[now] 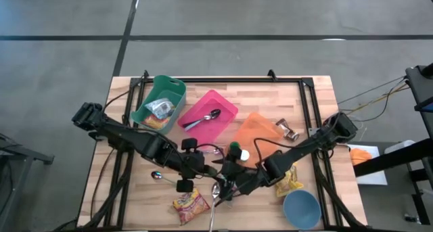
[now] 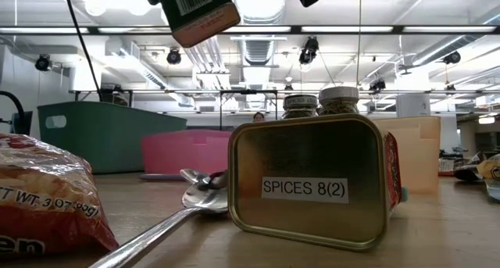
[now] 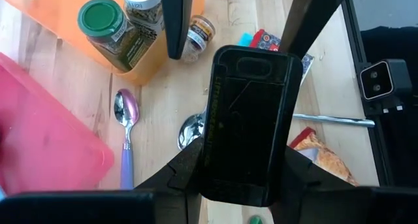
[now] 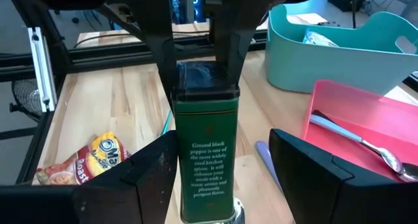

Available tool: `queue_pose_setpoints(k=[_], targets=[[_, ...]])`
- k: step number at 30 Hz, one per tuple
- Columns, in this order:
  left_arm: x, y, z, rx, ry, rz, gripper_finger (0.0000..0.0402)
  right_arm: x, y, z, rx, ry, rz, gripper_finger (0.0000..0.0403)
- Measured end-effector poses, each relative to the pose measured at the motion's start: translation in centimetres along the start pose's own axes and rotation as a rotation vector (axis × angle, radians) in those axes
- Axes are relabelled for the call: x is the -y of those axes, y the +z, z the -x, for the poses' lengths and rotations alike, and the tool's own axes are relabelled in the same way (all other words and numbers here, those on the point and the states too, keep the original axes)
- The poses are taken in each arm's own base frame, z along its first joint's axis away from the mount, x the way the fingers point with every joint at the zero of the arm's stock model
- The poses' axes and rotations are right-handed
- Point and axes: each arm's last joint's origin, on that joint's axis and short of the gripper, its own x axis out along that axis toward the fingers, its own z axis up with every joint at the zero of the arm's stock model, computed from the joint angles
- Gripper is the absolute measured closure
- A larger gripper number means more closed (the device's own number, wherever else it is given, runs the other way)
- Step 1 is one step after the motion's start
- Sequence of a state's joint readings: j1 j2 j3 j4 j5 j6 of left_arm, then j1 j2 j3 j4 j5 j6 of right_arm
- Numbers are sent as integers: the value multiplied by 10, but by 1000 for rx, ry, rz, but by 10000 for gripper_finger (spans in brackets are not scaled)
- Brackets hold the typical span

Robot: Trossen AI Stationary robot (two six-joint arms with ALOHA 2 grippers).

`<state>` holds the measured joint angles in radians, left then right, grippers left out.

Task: Pick & Place Food Item
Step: Put the black seasoning can into the orange bin

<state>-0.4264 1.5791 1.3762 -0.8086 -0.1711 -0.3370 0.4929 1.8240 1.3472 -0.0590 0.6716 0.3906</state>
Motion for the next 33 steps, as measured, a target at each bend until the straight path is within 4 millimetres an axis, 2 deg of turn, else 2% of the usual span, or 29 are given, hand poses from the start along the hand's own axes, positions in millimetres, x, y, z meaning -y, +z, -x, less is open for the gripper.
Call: queue_pose_setpoints(k=[15, 18, 24, 31, 33], targets=[[1, 0, 0, -8, -28, 14, 284, 10, 8, -11, -20, 88, -9, 171], [1, 0, 0, -7, -29, 14, 284, 10, 8, -11, -18, 93, 0, 198], [1, 0, 0, -4, -31, 13, 284, 9, 9, -11, -21, 122, 8, 292], [2, 0, 4, 9, -39, 28, 281, 9, 10, -10, -11, 124, 7, 294], [3, 0, 7, 15, -47, 36, 248, 9, 11, -10, -6, 124, 8, 294]])
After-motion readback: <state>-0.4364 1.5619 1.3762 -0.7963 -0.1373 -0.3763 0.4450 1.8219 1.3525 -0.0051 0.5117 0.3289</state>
